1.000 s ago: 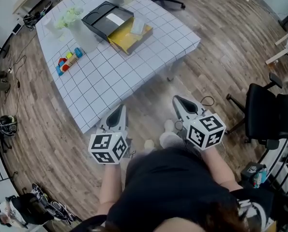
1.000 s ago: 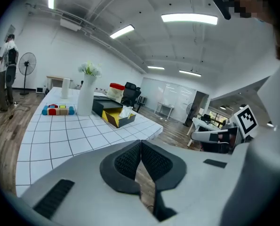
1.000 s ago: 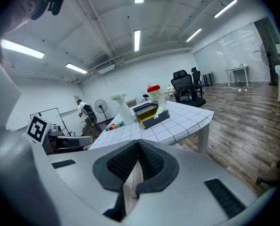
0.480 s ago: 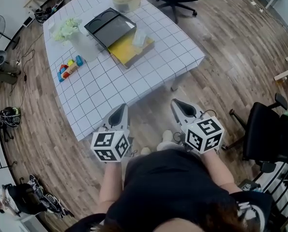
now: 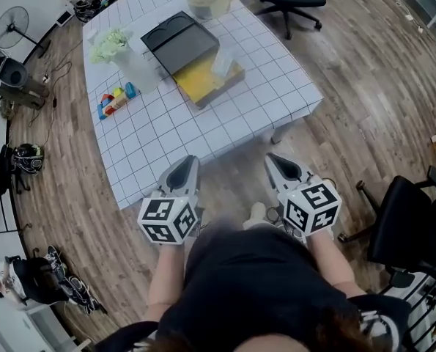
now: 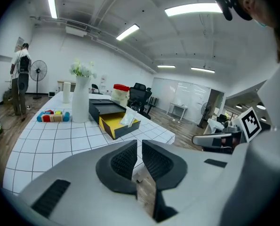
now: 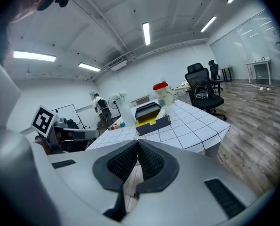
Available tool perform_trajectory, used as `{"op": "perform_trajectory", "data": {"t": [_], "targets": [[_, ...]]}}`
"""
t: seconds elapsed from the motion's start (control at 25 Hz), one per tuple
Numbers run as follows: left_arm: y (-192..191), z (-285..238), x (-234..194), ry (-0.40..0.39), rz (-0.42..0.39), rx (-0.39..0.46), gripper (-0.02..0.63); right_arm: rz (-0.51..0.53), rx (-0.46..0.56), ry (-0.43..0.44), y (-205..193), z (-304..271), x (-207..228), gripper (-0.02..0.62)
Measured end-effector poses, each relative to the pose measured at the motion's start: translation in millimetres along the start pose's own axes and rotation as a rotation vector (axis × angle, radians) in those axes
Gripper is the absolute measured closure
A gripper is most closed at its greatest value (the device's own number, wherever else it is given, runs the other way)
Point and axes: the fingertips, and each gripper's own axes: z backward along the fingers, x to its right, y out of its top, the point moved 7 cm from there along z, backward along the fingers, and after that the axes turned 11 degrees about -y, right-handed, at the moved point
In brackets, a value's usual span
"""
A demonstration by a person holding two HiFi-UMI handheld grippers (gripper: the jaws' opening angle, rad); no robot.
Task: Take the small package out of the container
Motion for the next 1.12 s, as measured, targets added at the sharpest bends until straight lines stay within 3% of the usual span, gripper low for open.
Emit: {"op": "perform_trajectory", "data": {"t": [0.4, 0.44, 0.52, 1.12], "targets": [[27, -31, -27, -0.069, -0.031, -0.012, 0.575, 0.009, -0.011, -0.016, 19, -39, -7, 0.580], [31, -34, -31, -0.080, -0.032, -0.013, 0.565, 0.013, -0.012, -0.022, 22, -43, -8, 0.580], [39, -42, -39, -0.099, -0.042, -0.015, 0.478, 0.020, -0.017, -0.037, 27, -52, -7, 0.580], [70, -96, -95, -0.205, -0.133, -0.096, 0.449, -0.019, -0.039, -0.129, 51, -121, -4, 0.580]]}}
